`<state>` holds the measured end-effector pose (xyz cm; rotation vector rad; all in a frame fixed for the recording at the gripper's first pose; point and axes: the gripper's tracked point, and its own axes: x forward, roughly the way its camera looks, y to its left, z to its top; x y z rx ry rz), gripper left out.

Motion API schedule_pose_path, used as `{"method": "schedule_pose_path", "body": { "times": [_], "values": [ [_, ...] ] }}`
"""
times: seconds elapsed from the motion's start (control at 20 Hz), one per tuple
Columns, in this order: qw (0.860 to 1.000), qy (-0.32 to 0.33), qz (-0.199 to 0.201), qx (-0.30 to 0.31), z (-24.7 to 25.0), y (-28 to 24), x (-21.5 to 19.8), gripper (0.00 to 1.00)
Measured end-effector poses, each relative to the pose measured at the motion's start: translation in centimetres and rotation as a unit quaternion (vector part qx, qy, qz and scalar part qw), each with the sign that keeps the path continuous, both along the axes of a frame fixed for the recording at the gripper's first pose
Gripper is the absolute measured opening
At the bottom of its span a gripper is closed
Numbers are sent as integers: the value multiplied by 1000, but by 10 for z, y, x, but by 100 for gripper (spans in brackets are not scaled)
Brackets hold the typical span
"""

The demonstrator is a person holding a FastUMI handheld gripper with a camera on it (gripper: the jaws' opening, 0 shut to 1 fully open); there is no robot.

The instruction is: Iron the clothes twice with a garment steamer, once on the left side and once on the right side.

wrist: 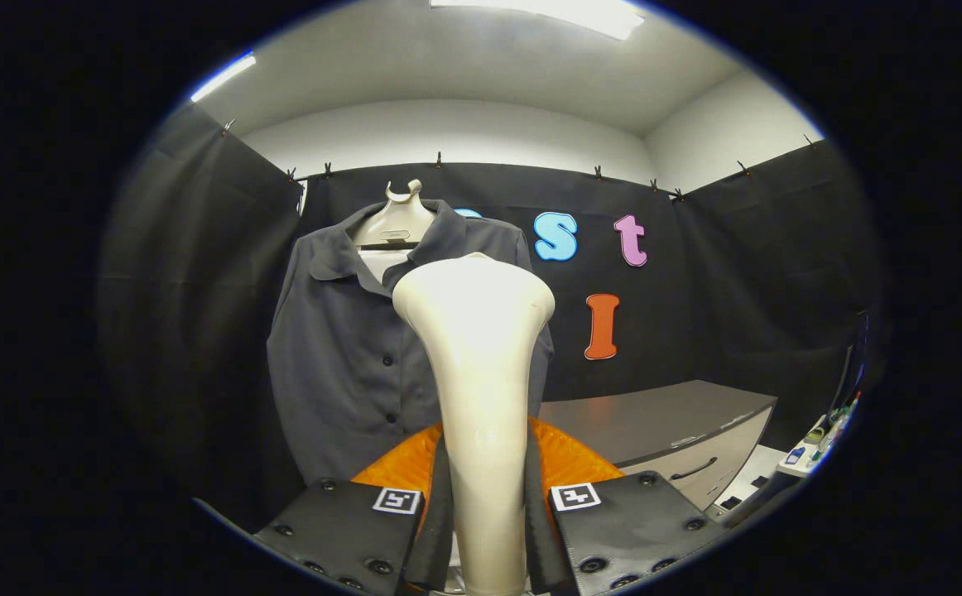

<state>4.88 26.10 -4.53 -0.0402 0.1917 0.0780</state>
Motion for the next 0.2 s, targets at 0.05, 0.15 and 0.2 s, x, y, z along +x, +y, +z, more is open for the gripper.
{"method": "schedule_pose_path", "body": {
  "times": [0.05,0.15,0.2],
  "values": [
    [1000,0,0,0,-1,0,1,43],
    [1000,1,-1,2,-1,0,2,43],
    [1000,1,-1,3,-2,1,3,43]
  ]
}}
